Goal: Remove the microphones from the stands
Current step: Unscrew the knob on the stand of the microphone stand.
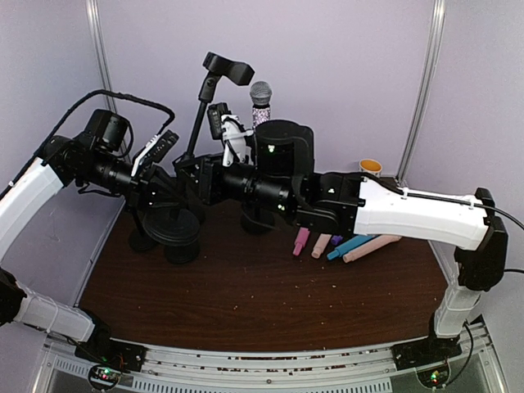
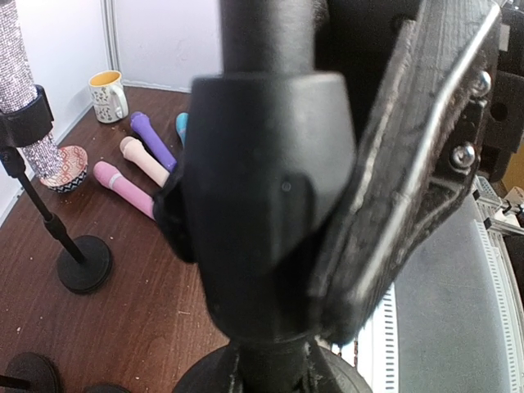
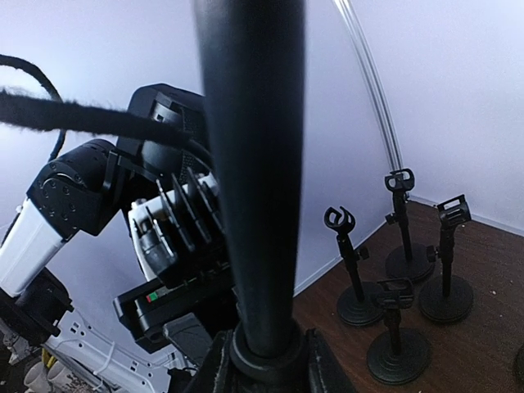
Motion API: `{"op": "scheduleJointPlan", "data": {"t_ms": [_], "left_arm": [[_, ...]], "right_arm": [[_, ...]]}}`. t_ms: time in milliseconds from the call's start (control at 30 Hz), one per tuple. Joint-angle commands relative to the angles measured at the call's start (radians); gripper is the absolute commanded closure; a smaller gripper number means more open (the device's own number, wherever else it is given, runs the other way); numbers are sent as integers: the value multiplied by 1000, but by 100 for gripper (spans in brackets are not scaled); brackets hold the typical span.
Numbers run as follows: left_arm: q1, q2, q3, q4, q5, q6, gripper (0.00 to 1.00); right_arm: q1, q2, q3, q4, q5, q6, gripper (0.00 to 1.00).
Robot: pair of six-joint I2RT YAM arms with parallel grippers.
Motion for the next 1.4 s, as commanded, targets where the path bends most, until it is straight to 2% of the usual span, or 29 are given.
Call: {"op": "scheduleJointPlan", "data": {"t_ms": [0,67,167,300,433,600,700,767,933,967,1000,1033,1133,1233,1300,1367], "left_arm": [[-2,-20,18,41,53,43,100],[-2,-18,20,31,61,46,100],[-2,-15,30,20,92,46,100],[-2,-9,51,0,190,27,100],[-2,-7,65,0,305,-9,100],[-2,-7,71,0,368,-33,100],[-2,-7,67,0,412,-42,100],[-2,-3,72,0,425,-48,100],[-2,-3,74,2,424,-51,100],[-2,-4,73,1,417,-51,100],[-2,-4,74,1,412,-49,100],[-2,-4,75,0,407,-47,100],[-2,-6,79,0,373,-40,100],[-2,-8,84,8,300,-31,100],[-3,-9,83,28,246,-42,100],[0,-8,79,47,210,-54,100]], "right_arm": [[-22,-6,-15,59,-107,44,100],[-29,-21,-40,97,-156,39,100],[-46,-61,-119,246,-280,47,100],[-83,-82,-196,488,-483,130,100],[-112,-66,-200,665,-689,227,100],[-140,-16,-211,981,-771,482,100],[-152,35,-204,1250,-803,684,92],[-154,73,-155,1317,-834,761,91],[-153,86,-121,1268,-855,758,80],[-154,69,-147,1244,-833,724,73],[-157,44,-186,1207,-797,682,55],[-160,10,-231,1155,-745,627,40],[-162,-116,-362,922,-563,424,24],[-137,-209,-390,559,-310,259,25],[-104,-245,-378,392,-147,160,35],[-81,-256,-357,299,-75,139,42]]}}
